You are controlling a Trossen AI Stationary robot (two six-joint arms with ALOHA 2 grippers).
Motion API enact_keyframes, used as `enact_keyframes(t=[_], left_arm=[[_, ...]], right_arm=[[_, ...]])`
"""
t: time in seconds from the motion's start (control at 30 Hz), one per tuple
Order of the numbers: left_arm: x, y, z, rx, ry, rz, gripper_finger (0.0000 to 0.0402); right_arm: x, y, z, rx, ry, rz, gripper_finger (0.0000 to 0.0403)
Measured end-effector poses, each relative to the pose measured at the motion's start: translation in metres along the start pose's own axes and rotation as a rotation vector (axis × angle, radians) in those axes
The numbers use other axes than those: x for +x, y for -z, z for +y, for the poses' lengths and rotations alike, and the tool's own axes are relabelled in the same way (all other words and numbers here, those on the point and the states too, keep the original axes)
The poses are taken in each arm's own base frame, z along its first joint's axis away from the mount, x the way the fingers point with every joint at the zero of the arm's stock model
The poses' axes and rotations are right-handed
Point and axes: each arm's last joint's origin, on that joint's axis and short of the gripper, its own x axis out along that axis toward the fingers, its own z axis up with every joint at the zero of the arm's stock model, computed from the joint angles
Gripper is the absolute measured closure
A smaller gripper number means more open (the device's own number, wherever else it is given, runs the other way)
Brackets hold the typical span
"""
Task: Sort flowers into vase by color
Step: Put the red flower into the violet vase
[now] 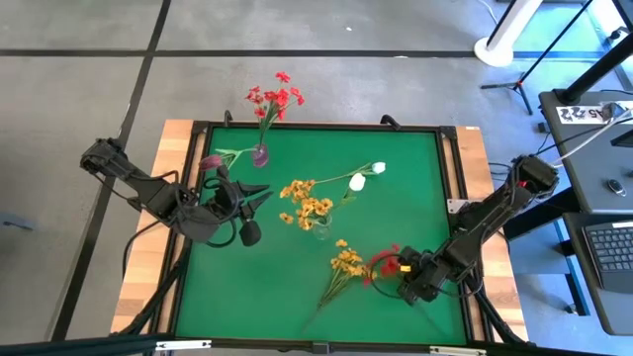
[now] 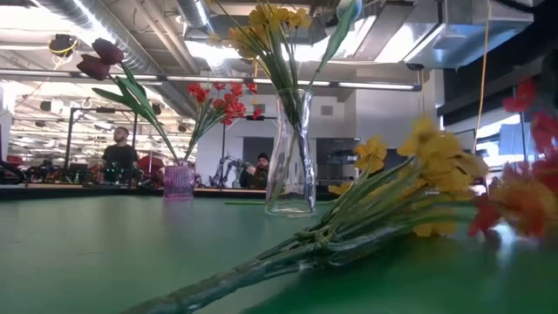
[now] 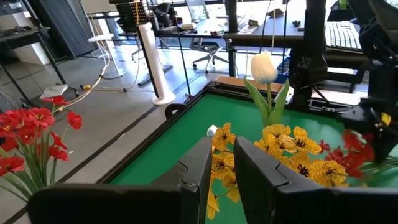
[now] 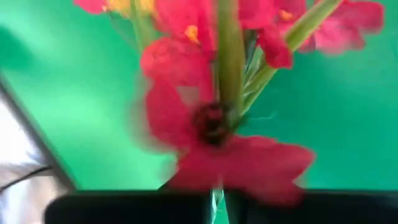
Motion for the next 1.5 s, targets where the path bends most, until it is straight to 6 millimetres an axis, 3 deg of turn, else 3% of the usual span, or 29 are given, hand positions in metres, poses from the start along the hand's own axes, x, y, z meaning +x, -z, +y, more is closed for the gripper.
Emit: enact_keyframes(t=[0.17, 0.37, 0.6, 0.77, 0.97, 1.17, 1.33, 1.5], left_arm=[[0.000, -0.001, 0.000, -0.020, 0.002, -0.008, 0.0337], [0.000, -0.003, 0.000, -0.027, -0.027, -0.025, 0.0337], [0.000, -0.005, 0.001, -0.055, -0.051, -0.047, 0.0337], [0.007, -0.013, 0.002, -0.060, -0.013, -0.066, 0.0337], [0.028, -0.033, 0.009, -0.064, 0.192, -0.131, 0.0337], [0.053, -0.050, 0.032, -0.064, 0.231, -0.235, 0.0337], [0.076, -0.052, 0.052, -0.051, 0.302, -0.242, 0.0314], [0.099, -0.051, 0.061, -0.063, 0.348, -0.250, 0.0266]], right_arm=[[-0.032, -0.005, -0.001, 0.014, -0.064, -0.090, 0.0381], [-0.098, -0.016, -0.007, -0.001, 0.039, -0.277, 0.0390], [-0.180, -0.033, -0.002, -0.072, 0.072, -0.672, 0.0396], [-0.220, -0.043, 0.006, -0.178, 0.086, -0.966, 0.0397], [-0.248, -0.056, 0.022, -0.244, 0.185, -1.286, 0.0395], [-0.267, -0.082, 0.040, -0.270, 0.318, -1.369, 0.0399], [-0.278, -0.111, 0.055, -0.396, 0.228, -1.361, 0.0398], [-0.280, -0.145, 0.063, -0.562, 0.096, -1.389, 0.0400]])
